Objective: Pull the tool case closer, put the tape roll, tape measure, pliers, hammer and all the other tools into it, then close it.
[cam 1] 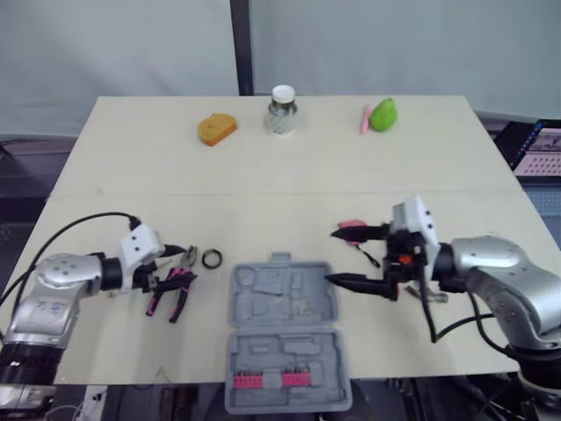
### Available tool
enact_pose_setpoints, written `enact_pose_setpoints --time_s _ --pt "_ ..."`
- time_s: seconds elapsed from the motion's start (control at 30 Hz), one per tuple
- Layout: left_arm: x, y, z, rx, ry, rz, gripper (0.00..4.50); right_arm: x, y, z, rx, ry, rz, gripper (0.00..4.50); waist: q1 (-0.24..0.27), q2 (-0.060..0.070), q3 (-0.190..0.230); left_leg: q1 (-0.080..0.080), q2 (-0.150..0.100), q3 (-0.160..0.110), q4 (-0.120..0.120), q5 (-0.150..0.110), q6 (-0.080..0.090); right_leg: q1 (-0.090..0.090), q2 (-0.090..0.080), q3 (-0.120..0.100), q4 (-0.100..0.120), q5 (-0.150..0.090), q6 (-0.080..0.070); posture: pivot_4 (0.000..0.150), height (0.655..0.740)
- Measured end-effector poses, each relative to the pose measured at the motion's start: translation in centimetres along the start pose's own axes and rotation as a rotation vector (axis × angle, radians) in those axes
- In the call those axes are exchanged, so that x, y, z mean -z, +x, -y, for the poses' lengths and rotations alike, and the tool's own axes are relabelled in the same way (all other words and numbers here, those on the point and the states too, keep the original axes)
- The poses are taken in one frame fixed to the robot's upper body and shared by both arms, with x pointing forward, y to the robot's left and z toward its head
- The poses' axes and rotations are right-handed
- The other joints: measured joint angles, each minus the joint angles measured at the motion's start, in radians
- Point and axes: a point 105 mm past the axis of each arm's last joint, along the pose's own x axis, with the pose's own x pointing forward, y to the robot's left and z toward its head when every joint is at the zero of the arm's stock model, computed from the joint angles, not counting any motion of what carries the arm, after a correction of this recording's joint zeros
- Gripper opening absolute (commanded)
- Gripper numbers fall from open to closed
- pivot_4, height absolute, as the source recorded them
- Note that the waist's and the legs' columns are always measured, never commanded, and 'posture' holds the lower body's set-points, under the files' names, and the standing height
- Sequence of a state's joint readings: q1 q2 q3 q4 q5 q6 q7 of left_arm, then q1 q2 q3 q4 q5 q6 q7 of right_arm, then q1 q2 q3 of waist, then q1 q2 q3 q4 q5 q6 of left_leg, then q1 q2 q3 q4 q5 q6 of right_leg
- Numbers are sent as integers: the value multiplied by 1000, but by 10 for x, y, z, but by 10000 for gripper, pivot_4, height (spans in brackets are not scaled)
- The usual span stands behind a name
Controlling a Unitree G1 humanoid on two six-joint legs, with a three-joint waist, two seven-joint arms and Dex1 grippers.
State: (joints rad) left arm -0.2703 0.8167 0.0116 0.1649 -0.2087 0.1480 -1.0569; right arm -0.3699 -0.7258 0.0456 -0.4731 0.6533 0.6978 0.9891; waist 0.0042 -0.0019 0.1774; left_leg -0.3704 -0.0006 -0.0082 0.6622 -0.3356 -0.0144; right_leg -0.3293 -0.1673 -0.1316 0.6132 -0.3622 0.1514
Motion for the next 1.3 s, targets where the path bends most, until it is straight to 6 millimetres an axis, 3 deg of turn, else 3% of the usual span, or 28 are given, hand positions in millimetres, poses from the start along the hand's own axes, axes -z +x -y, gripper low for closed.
enact_pose_setpoints --time_s 0.2,0.47,1.3 --pt "2 19 -3 37 34 -9 19004 3 11 1 31 -19 -20 45000 -3 0 0 -1 0 -1 1 0 0 -3 0 0 6 0 0 1500 7400" --pt "12 30 -1 71 31 -26 19004 13 22 -12 38 -15 -58 45000 -6 -1 0 -2 0 0 1 0 0 -8 0 0 10 0 0 1500 7400" --pt "15 39 -3 81 34 -27 19004 19 23 -17 63 18 -60 45000 -5 -1 0 -2 0 1 2 0 0 -9 0 1 11 0 0 1500 7400"
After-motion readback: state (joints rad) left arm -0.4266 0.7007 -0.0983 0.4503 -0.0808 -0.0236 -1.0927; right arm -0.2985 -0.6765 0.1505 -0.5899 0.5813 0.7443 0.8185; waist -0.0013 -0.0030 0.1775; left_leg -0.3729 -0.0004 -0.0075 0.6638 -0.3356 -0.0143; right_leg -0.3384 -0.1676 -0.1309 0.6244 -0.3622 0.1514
